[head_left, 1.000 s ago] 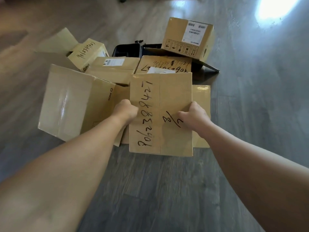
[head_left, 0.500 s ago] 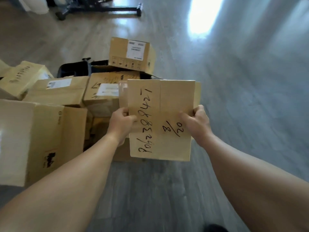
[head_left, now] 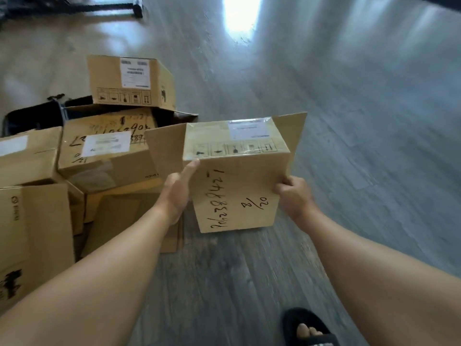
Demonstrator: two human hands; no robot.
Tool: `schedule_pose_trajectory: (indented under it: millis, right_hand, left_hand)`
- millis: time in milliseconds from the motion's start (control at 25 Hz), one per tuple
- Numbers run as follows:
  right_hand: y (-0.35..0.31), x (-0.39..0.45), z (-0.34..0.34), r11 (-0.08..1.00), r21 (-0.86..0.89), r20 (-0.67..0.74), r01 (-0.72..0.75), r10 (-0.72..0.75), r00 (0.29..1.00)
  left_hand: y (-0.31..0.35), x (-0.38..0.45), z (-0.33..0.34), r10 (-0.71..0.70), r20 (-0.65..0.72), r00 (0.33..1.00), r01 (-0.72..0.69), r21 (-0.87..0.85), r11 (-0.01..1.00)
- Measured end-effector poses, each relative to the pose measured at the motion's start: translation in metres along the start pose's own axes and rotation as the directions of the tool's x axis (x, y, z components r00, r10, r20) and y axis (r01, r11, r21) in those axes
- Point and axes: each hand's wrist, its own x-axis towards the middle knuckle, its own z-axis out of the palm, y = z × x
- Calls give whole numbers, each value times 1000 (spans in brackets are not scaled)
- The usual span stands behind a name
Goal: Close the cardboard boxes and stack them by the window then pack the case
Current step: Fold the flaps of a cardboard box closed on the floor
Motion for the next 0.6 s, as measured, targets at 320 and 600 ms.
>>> schedule_pose_trajectory:
  millis: [320, 600]
  right_hand:
    - [-38, 5, -7, 996, 20, -298, -86, 88, 950]
    - [4, -21, -22, 975, -57, -301, 214, -221, 928]
  left_hand:
    - [27, -7, 9, 3, -99, 995, -3, -2, 1000]
    - [26, 1, 7, 180, 144, 973, -183, 8, 983]
